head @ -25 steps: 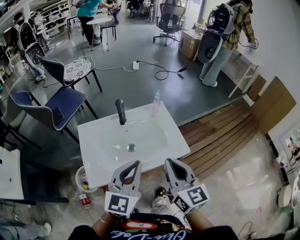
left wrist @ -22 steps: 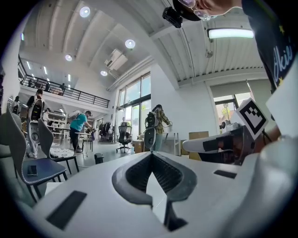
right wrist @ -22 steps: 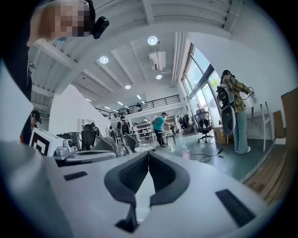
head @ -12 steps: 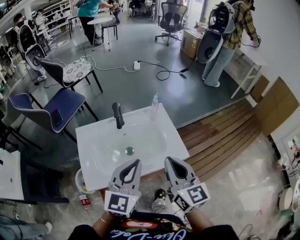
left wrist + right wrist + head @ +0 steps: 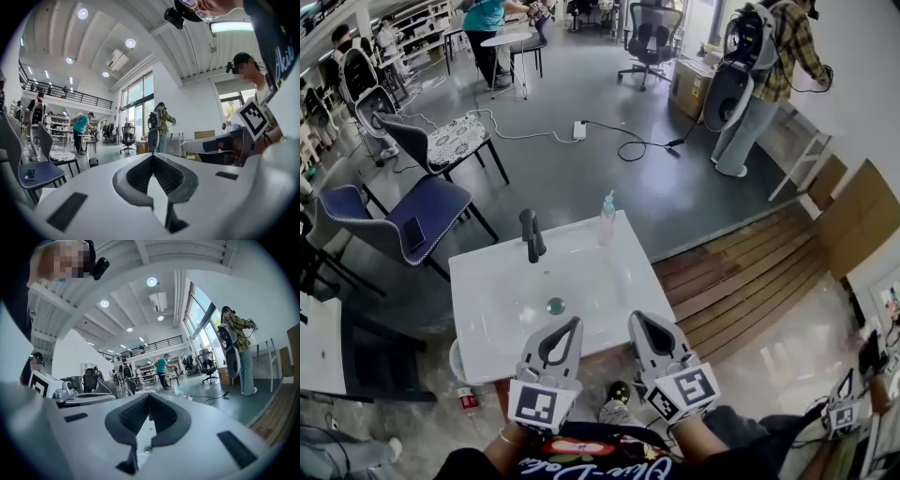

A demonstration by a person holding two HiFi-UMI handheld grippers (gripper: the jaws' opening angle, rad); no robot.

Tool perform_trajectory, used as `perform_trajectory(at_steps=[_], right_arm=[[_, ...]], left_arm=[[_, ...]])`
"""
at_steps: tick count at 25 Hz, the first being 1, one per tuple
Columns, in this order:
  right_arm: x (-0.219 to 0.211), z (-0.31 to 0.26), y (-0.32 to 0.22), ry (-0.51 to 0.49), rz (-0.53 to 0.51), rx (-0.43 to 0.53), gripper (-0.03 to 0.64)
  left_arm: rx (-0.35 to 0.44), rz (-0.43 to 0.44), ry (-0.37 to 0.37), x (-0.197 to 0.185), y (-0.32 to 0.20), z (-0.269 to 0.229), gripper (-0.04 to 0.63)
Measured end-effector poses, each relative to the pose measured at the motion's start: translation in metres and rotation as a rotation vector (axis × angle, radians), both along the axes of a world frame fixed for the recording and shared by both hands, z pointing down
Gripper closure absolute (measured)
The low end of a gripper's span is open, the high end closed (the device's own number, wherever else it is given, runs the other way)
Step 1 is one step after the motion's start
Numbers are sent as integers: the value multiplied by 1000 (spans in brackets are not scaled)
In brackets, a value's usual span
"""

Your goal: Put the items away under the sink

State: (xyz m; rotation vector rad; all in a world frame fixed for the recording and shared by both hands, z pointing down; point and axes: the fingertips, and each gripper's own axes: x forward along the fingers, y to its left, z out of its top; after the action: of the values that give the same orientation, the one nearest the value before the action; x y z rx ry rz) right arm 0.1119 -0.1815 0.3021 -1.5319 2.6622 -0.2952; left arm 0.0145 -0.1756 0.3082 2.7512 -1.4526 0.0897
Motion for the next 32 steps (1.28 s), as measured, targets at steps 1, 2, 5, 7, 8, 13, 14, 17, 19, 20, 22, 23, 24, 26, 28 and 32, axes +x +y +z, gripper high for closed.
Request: perform_trajectory(at_steps=[1,2,5,7,8,13,14,17,19,20,22,23,24,26,28,32], right_arm=[[2,-1,-3,-1,-3,0,609],[3,-1,-5,-1,-6,1,609],[6,-3,-13,-2,-16,4,609],[9,-3,-18,-2,-21,6,609],[10,-3,-20,-2,-25,6,609],[15,-7,-32,-5,-52,17,609],[16,-8,-34,-6,-57,19,609],[20,-10,-40,-4,-74,23,609],[23,-10,-43,-1,-84,22,609],[25,-11,-44,0,-89,22,609],[27,-13,-46,-1,-96,27,609],[27,-14,-47,-1,-100,30,609],[28,-15,-48,-2,-105,33,609],[31,-15,-51,-4,-114,37,609],[35,-15,-53,-6,-123,40,609],[45,-13,-55,-6,-130,40,609]], left_arm=[[-1,-3,-1,2,-2,0,588],[0,-5,-3,4,-5,-1,588],[5,-9,-5,7,-12,-3,588],[7,-11,-2,11,-16,-3,588],[8,-14,-2,12,-18,-4,588],[25,-25,-17,20,-28,-7,588],[19,-33,-12,21,-30,-8,588],[11,-48,-7,25,-34,-8,588],[11,-58,-6,29,-37,-10,588],[10,-62,-5,31,-38,-11,588],[10,-65,-4,33,-40,-13,588],[13,-67,-3,34,-41,-14,588],[16,-70,-3,36,-42,-15,588],[18,-76,-4,40,-44,-15,588],[20,-84,-2,45,-46,-15,588],[24,-92,-4,54,-49,-15,588]])
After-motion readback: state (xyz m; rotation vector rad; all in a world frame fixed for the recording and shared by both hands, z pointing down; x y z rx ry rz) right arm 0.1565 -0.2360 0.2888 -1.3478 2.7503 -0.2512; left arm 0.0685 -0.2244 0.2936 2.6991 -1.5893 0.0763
